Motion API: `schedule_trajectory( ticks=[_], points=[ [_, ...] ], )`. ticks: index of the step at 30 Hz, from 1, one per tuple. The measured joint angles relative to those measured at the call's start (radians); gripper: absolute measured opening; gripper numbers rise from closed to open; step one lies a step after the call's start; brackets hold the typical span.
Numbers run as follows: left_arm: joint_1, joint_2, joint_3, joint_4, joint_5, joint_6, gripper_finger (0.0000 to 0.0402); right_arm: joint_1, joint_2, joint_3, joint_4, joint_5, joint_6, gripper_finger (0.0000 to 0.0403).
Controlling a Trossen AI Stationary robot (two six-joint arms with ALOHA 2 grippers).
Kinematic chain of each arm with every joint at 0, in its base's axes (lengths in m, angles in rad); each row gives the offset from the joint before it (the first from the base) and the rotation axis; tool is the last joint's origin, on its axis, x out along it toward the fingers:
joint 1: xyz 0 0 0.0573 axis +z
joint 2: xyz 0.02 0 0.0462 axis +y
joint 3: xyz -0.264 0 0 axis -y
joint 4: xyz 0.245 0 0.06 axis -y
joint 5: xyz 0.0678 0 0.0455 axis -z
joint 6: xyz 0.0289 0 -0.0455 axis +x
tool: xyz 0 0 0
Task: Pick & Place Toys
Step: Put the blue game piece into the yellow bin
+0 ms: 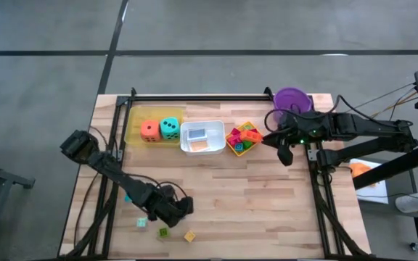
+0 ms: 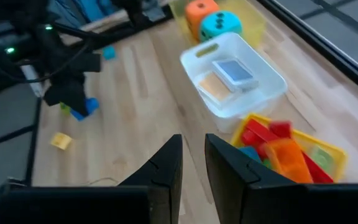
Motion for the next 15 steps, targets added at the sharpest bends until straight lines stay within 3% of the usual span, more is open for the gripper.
schedule_trajectory(
  ticks=[4,9,15],
  points=[
    [0.033,-0.095,0.0,0.038,-0.163,0.13,0.0121,0.0,0.0,0.0,0.055,-0.03,-0.008,0.0068],
    [0.118,-0.237,0.001,0.046,-0.281,0.328,0.0121,0.001,0.002,0.0,0.13,-0.095,-0.017,0.0068],
    [0.278,-0.368,0.001,0.136,-0.282,0.63,0.0121,0.055,0.034,0.0,0.304,-0.154,-0.097,0.0096]
  ],
)
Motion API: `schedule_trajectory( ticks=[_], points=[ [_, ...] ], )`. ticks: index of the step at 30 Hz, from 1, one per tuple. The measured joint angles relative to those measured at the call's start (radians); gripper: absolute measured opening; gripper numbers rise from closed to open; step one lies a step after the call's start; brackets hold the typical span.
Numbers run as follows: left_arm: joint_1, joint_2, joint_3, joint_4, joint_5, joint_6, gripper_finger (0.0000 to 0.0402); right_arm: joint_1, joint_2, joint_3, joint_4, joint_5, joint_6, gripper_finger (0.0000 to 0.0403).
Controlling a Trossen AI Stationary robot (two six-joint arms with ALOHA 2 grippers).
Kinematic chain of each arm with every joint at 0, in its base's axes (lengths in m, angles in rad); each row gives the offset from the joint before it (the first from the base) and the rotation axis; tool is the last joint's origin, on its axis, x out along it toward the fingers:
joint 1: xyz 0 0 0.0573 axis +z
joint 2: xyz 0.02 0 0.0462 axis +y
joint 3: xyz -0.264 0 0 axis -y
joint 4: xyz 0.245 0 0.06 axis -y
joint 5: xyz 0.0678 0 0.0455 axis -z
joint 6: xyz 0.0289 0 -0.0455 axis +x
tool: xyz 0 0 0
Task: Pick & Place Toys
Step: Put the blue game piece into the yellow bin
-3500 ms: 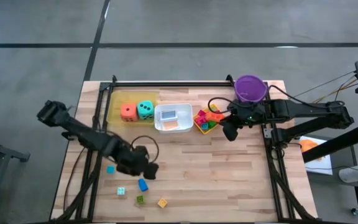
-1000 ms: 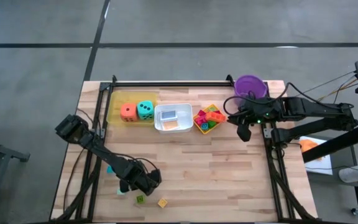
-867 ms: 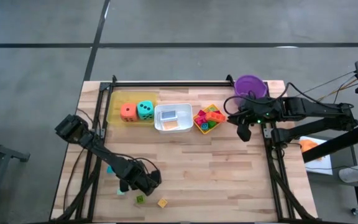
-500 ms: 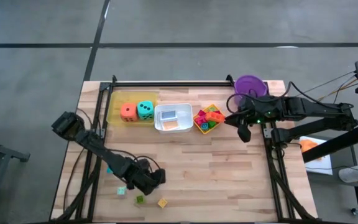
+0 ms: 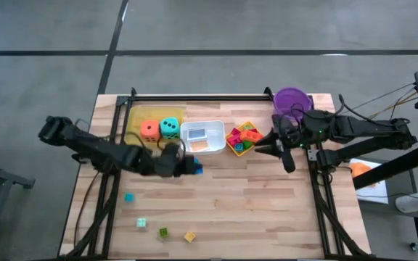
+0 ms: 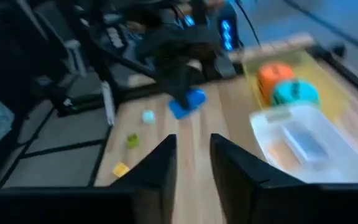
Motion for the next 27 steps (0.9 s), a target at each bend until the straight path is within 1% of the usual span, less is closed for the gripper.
schedule_trajectory(
  ticks=[3,5,8,11,13,16,20,24,27],
  points=[
    [0.066,-0.037,0.0,0.084,0.057,0.135,0.0121,0.028,0.028,0.0,0.075,0.003,-0.024,0.0141],
    [0.104,-0.048,0.0,0.129,0.078,0.192,0.0121,0.038,0.053,0.0,0.125,0.01,-0.028,0.0177],
    [0.161,-0.052,0.0,0.22,0.11,0.264,0.0121,0.049,0.093,0.0,0.211,0.091,-0.024,0.023],
    [0.216,-0.044,0.0,0.351,0.188,0.312,0.0121,0.051,0.133,0.011,0.272,0.154,-0.033,0.0266],
    [0.245,-0.039,0.0,0.43,0.233,0.329,0.0121,0.057,0.163,0.041,0.28,0.201,-0.054,0.0275],
    [0.281,-0.039,0.0,0.538,0.307,0.366,0.0121,0.063,0.206,0.101,0.247,0.278,-0.116,0.0277],
    [0.301,-0.041,0.0,0.652,0.337,0.369,0.0121,0.073,0.266,0.191,0.22,0.369,-0.239,0.0278],
    [0.312,-0.041,0.0,0.689,0.362,0.37,0.0121,0.073,0.334,0.281,0.214,0.375,-0.361,0.0278],
    [0.312,-0.04,0.0,0.71,0.4,0.374,0.0121,0.073,0.39,0.345,0.179,0.375,-0.433,0.0278]
  ],
)
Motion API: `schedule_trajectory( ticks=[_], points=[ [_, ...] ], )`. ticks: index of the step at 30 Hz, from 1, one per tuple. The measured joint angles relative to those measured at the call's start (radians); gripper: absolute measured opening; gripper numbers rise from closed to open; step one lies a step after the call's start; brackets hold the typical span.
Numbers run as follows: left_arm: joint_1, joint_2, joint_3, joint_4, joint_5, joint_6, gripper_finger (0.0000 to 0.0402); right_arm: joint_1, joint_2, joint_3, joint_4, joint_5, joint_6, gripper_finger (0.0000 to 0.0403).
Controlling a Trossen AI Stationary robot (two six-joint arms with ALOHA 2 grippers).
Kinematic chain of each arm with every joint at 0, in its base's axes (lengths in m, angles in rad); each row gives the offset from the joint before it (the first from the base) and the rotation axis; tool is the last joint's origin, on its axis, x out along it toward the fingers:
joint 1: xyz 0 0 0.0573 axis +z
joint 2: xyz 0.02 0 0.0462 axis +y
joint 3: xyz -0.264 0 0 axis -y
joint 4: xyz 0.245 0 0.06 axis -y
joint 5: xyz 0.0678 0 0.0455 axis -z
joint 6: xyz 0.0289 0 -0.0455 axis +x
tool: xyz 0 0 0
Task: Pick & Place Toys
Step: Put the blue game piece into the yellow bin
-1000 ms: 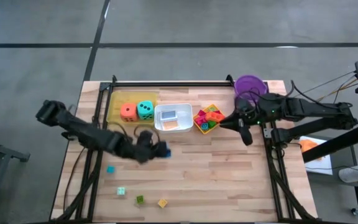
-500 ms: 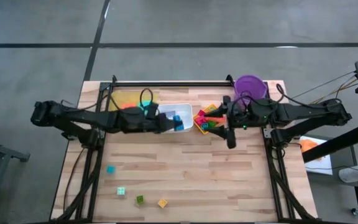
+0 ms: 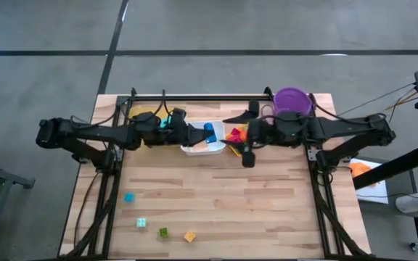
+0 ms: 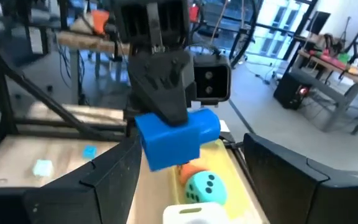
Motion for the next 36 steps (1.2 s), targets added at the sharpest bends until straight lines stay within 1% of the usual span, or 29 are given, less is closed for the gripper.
schedule_trajectory(
  ticks=[4,9,15,17,21,25,28,31,36],
  points=[
    [0.0,0.0,0.0,0.021,0.05,0.028,0.0121,0.0,0.062,0.075,-0.05,-0.004,-0.042,0.0278],
    [-0.003,-0.001,0.0,0.036,0.092,0.033,0.0121,0.0,0.089,0.132,-0.09,-0.018,-0.046,0.0278],
    [-0.005,-0.001,0.0,0.045,0.122,0.05,0.0121,-0.007,0.088,0.134,-0.115,-0.16,0.055,0.028],
    [-0.003,-0.001,0.0,0.047,0.123,0.05,0.0121,-0.007,0.089,0.132,-0.124,-0.171,0.076,0.0284],
    [-0.003,-0.001,0.0,0.048,0.128,0.05,0.0121,-0.006,0.091,0.131,-0.121,-0.177,0.078,0.0309],
    [-0.004,-0.001,0.0,0.049,0.142,0.049,0.0121,-0.007,0.09,0.131,-0.119,-0.167,0.087,0.0353],
    [-0.003,-0.001,0.0,0.048,0.142,0.047,0.0121,-0.007,0.091,0.131,-0.118,-0.155,0.06,0.038],
    [-0.004,-0.001,0.0,0.048,0.142,0.047,0.0121,-0.007,0.099,0.131,-0.105,-0.155,0.016,0.0395],
    [-0.003,-0.001,0.0,0.048,0.142,0.046,0.0121,-0.007,0.118,0.13,-0.076,-0.165,-0.016,0.04]
  ],
)
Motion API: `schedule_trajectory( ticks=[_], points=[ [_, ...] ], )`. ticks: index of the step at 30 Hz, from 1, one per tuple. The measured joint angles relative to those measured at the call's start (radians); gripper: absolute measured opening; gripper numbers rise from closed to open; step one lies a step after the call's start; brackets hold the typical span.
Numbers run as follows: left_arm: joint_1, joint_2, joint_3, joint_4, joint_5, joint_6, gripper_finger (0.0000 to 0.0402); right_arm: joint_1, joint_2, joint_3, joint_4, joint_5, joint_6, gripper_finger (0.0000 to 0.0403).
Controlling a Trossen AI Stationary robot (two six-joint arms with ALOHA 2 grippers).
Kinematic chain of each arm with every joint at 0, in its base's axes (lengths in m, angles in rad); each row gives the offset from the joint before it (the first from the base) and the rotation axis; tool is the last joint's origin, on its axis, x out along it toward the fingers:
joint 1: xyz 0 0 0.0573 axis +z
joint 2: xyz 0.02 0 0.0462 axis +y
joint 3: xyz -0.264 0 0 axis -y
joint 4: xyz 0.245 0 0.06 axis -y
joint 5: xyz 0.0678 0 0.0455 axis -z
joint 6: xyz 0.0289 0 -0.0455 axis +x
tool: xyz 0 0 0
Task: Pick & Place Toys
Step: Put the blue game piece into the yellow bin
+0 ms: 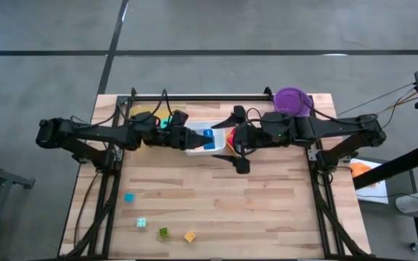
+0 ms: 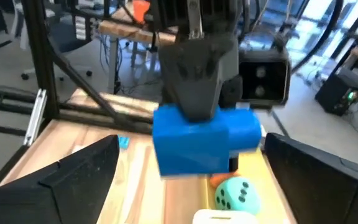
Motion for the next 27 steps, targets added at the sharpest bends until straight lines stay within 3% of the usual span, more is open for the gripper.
schedule_trajectory(
  ticks=[27],
  points=[
    [0.0,0.0,0.0,0.0,0.027,0.001,0.0121,-0.007,0.029,0.0,0.08,-0.022,-0.05,0.04]
  ],
)
